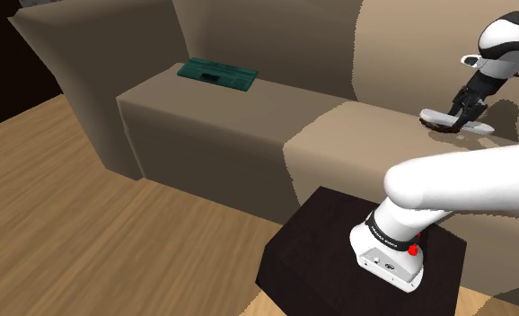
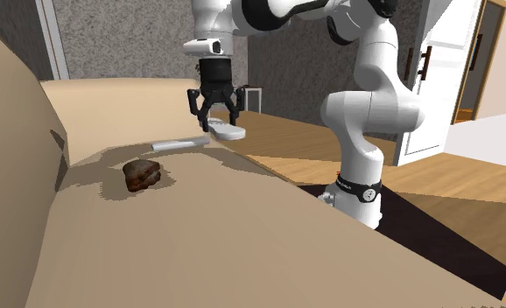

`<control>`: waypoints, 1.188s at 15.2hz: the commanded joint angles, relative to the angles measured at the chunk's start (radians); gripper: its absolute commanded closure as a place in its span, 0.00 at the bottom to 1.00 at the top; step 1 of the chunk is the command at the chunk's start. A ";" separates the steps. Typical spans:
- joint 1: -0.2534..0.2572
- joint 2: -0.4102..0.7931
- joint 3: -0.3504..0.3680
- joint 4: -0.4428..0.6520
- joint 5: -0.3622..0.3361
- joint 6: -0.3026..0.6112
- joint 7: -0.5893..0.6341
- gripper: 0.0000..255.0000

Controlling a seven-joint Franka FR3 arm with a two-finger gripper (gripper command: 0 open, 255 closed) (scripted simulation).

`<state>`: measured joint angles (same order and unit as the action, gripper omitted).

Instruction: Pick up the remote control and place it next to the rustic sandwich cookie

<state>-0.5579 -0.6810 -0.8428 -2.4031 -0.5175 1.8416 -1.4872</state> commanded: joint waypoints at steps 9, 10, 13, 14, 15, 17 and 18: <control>-0.010 0.020 -0.085 -0.082 -0.053 0.115 -0.020 1.00; -0.009 0.026 -0.094 -0.090 -0.057 0.130 -0.020 1.00; -0.001 0.045 -0.122 -0.115 -0.068 0.176 -0.018 1.00; 0.002 0.052 -0.132 -0.122 -0.072 0.191 -0.018 1.00; 0.005 0.059 -0.143 -0.130 -0.075 0.207 -0.017 1.00; 0.013 0.075 -0.164 -0.144 -0.082 0.239 -0.017 1.00; 0.014 0.078 -0.168 -0.147 -0.083 0.245 -0.017 1.00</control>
<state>-0.5483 -0.6107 -1.0011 -2.5477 -0.5993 2.0744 -1.5025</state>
